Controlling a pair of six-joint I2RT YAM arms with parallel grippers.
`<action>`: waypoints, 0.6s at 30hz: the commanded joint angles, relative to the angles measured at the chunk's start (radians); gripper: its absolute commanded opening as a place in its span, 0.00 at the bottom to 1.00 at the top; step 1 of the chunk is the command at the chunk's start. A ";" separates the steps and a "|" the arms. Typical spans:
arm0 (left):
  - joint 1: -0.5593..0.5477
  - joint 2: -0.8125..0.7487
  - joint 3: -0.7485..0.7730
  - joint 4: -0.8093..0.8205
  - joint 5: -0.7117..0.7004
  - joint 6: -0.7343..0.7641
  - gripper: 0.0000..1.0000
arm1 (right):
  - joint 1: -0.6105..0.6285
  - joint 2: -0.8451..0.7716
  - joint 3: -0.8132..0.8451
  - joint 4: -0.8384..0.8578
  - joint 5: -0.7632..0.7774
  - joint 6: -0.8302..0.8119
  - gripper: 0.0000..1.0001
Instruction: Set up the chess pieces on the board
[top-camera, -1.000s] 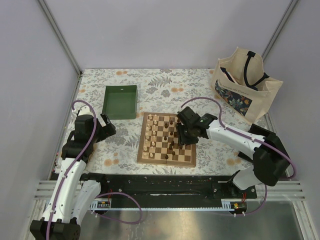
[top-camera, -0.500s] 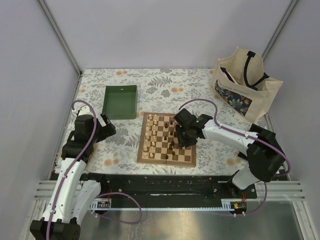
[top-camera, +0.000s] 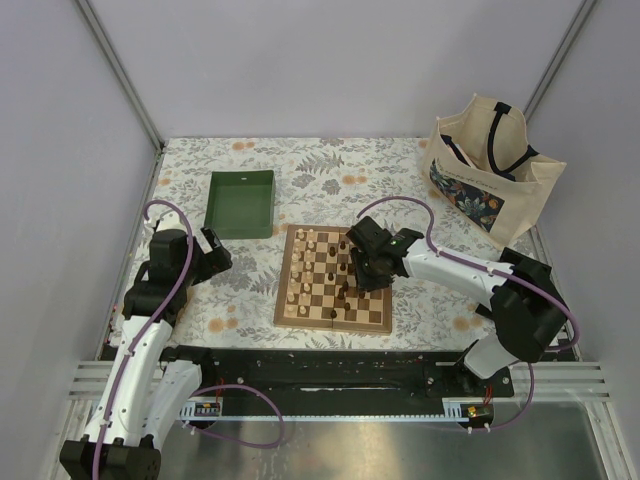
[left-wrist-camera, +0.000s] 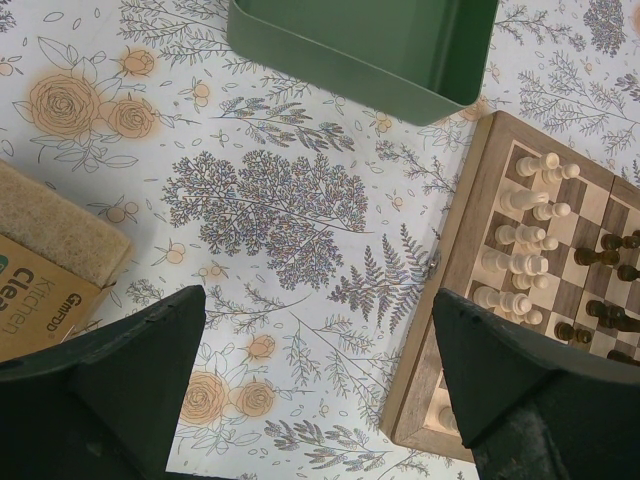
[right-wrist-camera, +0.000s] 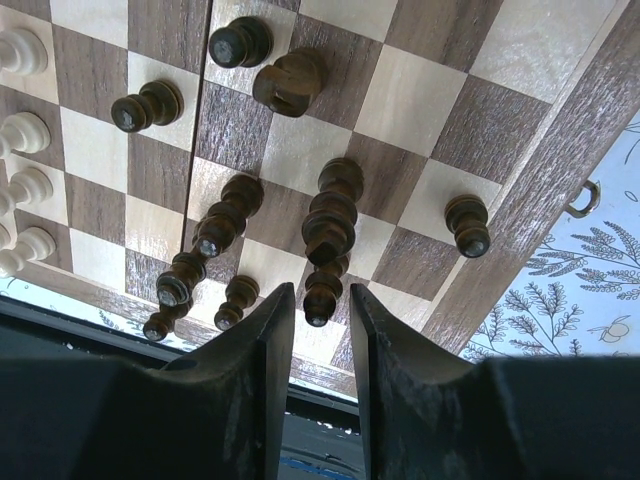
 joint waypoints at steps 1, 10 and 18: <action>0.004 -0.004 0.023 0.045 0.002 0.010 0.99 | 0.010 0.001 0.008 0.014 0.028 0.010 0.37; 0.005 -0.004 0.023 0.045 0.002 0.010 0.99 | 0.010 0.000 0.015 0.001 0.019 -0.001 0.36; 0.004 -0.009 0.023 0.045 -0.001 0.009 0.99 | 0.010 -0.019 0.024 -0.015 0.008 -0.007 0.15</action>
